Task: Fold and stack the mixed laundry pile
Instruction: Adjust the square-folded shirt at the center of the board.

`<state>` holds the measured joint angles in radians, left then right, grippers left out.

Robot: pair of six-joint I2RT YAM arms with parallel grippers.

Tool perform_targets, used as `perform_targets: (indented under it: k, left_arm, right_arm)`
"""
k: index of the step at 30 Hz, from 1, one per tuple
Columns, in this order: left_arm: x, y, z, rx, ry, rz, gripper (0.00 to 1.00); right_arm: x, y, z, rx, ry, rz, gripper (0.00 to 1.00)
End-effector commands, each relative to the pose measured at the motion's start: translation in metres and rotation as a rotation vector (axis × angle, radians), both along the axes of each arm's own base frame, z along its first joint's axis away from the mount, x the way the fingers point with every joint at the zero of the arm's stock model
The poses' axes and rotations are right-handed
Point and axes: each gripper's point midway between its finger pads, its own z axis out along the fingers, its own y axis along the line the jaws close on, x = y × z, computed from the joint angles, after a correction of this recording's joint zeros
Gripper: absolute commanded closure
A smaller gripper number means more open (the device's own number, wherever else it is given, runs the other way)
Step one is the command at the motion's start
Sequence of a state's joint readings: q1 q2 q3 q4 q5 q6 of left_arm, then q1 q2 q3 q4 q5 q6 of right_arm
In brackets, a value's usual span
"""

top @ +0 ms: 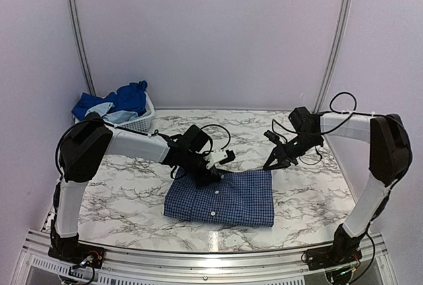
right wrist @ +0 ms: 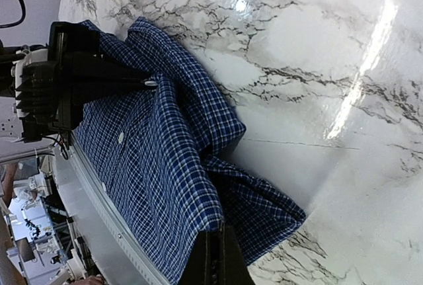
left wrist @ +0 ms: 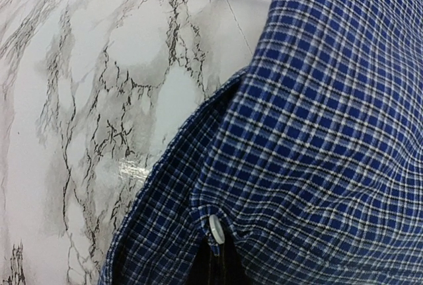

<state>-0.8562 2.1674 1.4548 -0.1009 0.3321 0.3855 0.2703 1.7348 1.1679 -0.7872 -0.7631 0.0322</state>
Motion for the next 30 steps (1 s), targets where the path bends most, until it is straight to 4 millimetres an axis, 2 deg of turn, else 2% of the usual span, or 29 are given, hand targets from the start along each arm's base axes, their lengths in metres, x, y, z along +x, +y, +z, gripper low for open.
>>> perform_targets:
  k: [1,3,6,8,10,14,15,17,19,22,26,30]
  left_arm:
    - [-0.004,0.007,-0.021,0.043,0.037,0.000,1.00]
    - [-0.004,0.007,-0.022,0.045,0.039,0.004,1.00]
    - [-0.001,0.007,-0.018,0.033,0.047,0.017,1.00]
    - [0.003,0.006,-0.012,0.018,0.055,0.034,0.99]
    - [0.012,0.006,0.000,-0.009,0.063,0.070,0.95]
    - [0.031,0.010,0.042,-0.127,0.154,0.181,0.74]
    - [0.037,0.015,0.060,-0.165,0.170,0.215,0.68]
    - [0.046,0.030,0.081,-0.214,0.216,0.287,0.54]
    - [0.048,0.049,0.092,-0.234,0.250,0.350,0.44]
    - [0.040,0.077,0.084,-0.211,0.337,0.420,0.38]
    - [0.020,0.107,0.052,-0.154,0.442,0.495,0.36]
    - [0.014,0.120,0.029,-0.107,0.481,0.549,0.36]
  right_arm:
    - [0.015,-0.012,0.011,-0.094,-0.076,-0.042,1.00]
    - [0.021,-0.020,-0.004,-0.161,-0.082,-0.080,1.00]
    - [0.023,-0.030,-0.048,-0.244,-0.054,-0.118,1.00]
    - [0.024,-0.030,-0.069,-0.261,-0.038,-0.128,1.00]
    - [0.027,-0.029,-0.081,-0.286,-0.048,-0.133,1.00]
    - [0.031,-0.029,-0.095,-0.320,-0.048,-0.135,1.00]
    - [0.031,-0.029,-0.096,-0.322,-0.048,-0.135,1.00]
    - [0.030,-0.030,-0.095,-0.323,-0.051,-0.129,1.00]
    - [0.029,-0.030,-0.094,-0.324,-0.056,-0.126,1.00]
    - [0.026,-0.030,-0.093,-0.317,-0.054,-0.121,1.00]
    - [0.025,-0.029,-0.090,-0.309,-0.057,-0.121,1.00]
    - [0.022,-0.029,-0.090,-0.302,-0.054,-0.118,1.00]
